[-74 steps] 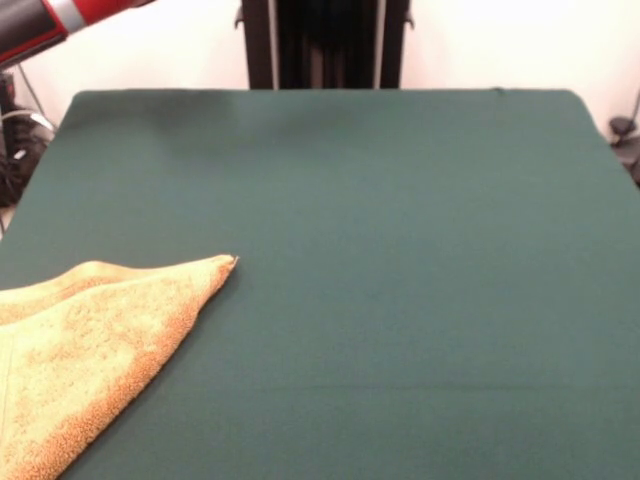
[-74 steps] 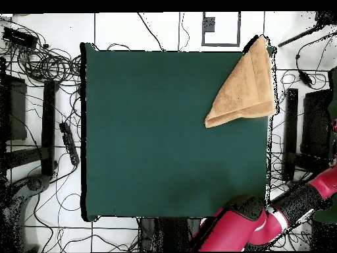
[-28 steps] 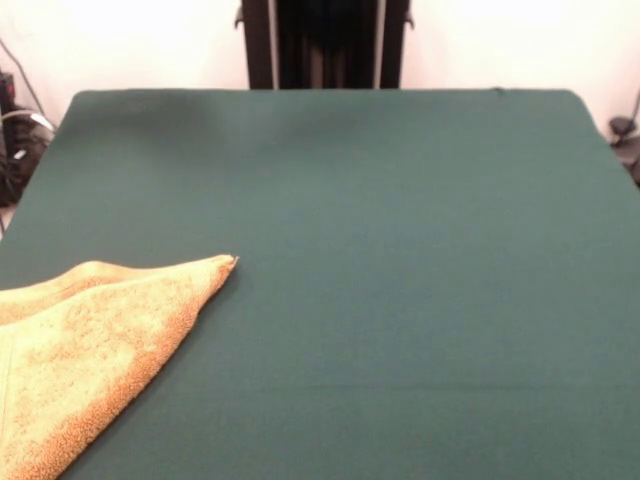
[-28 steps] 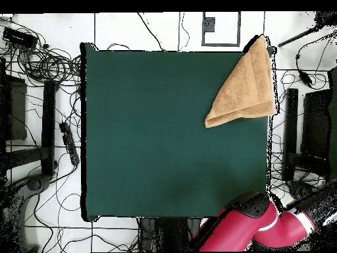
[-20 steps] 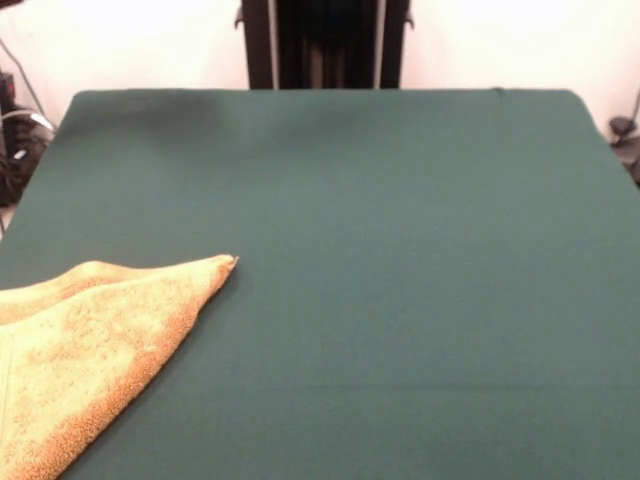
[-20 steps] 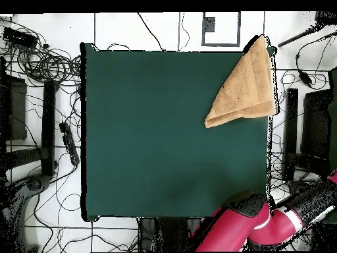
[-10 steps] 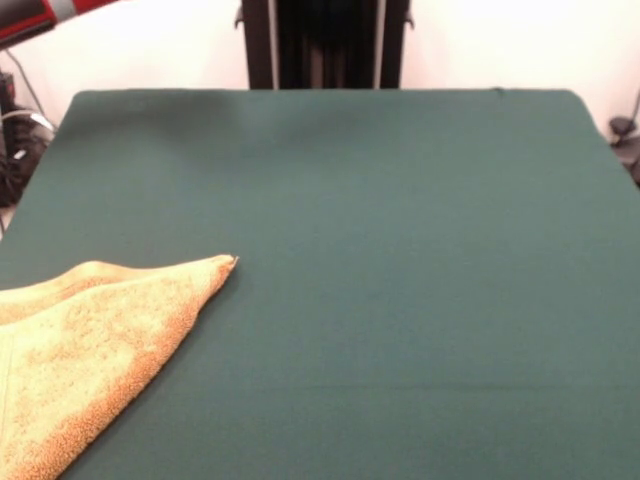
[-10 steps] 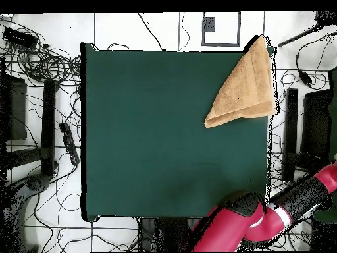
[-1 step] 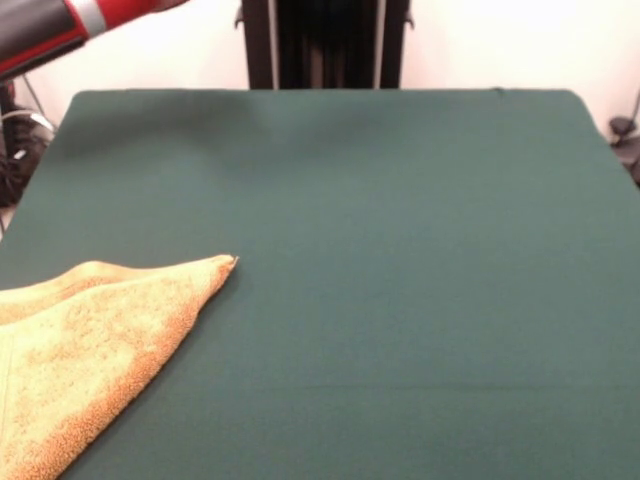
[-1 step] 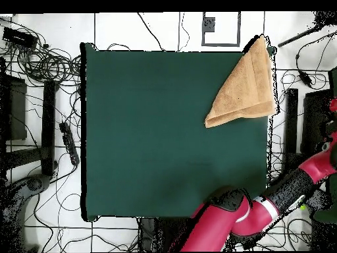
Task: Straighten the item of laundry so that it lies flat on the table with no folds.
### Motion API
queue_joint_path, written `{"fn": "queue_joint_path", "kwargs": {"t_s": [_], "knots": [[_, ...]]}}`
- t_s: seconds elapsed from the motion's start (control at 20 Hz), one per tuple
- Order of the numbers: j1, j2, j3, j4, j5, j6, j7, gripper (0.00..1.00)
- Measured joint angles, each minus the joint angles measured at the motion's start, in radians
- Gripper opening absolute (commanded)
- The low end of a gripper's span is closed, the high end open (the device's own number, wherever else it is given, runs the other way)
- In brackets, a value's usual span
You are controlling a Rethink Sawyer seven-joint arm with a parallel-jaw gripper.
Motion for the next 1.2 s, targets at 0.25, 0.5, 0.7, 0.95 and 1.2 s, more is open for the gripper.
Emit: {"fn": "queue_joint_path", "kwargs": {"t_s": [0.25, 0.5, 0.7, 0.95, 1.2], "knots": [[0.057, 0.026, 0.000, -0.027, 0.000, 0.000, 0.000, 0.00], [0.118, 0.056, 0.001, -0.066, -0.001, 0.000, 0.000, 0.00], [0.178, 0.085, 0.005, -0.116, -0.001, -0.003, 0.003, 0.00], [0.256, 0.124, 0.031, -0.194, -0.001, -0.013, 0.004, 0.00], [0.252, 0.123, 0.061, -0.203, 0.009, -0.025, 0.004, 0.00]]}}
